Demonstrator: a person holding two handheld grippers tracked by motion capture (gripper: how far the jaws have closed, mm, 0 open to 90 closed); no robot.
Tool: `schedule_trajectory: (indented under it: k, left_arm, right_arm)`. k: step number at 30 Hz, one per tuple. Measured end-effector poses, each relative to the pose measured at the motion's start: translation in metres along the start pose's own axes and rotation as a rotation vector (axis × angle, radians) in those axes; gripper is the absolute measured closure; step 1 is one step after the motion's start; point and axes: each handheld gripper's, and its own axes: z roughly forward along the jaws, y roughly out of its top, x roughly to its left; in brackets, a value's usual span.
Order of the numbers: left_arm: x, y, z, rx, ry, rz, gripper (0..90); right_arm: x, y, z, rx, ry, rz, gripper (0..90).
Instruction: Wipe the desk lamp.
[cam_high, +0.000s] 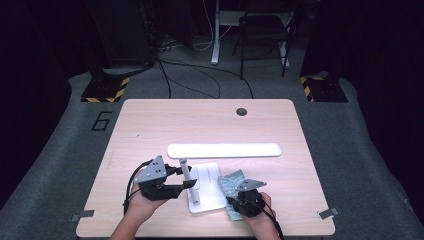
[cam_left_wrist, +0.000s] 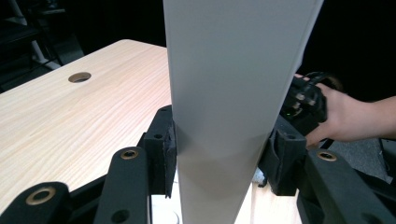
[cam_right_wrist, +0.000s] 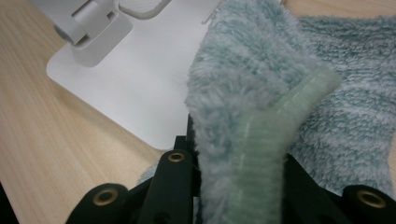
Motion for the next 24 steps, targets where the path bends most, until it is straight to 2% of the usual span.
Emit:
schedule_trajectory:
  k: [1, 2, 7, 11, 12, 13, 20, 24]
  left_arm:
    - [0.001, 0.000, -0.001, 0.002, -0.001, 0.007, 53.2]
    - [0.001, -0.001, 0.000, -0.016, -0.006, -0.004, 53.2]
    - [0.003, -0.001, 0.000, -0.012, -0.015, -0.001, 53.1]
    - [0.003, -0.001, 0.000, -0.012, -0.016, -0.004, 53.1]
    - [0.003, -0.001, 0.001, -0.011, -0.013, -0.004, 53.0]
    - [0.003, -0.001, 0.001, -0.014, -0.011, -0.002, 53.0]
    - [0.004, 0.000, 0.000, -0.002, -0.014, 0.005, 53.0]
    - [0.004, -0.001, 0.000, 0.000, -0.011, 0.000, 53.0]
  right_arm:
    - [-0.001, 0.001, 0.001, 0.003, 0.006, 0.017, 80.3]
    - [-0.003, 0.002, 0.003, -0.009, 0.013, 0.036, 80.4]
    - [-0.012, 0.009, 0.009, -0.016, 0.026, 0.074, 80.4]
    - [-0.016, 0.018, 0.017, -0.022, 0.008, 0.080, 80.5]
    - [-0.018, 0.022, 0.020, -0.021, 0.002, 0.069, 80.5]
    - [-0.018, 0.024, 0.021, -0.019, -0.007, 0.080, 80.5]
    - [-0.029, 0.043, 0.038, -0.018, -0.041, 0.047, 80.3]
    - [-0.034, 0.057, 0.049, -0.014, -0.072, 0.055, 80.2]
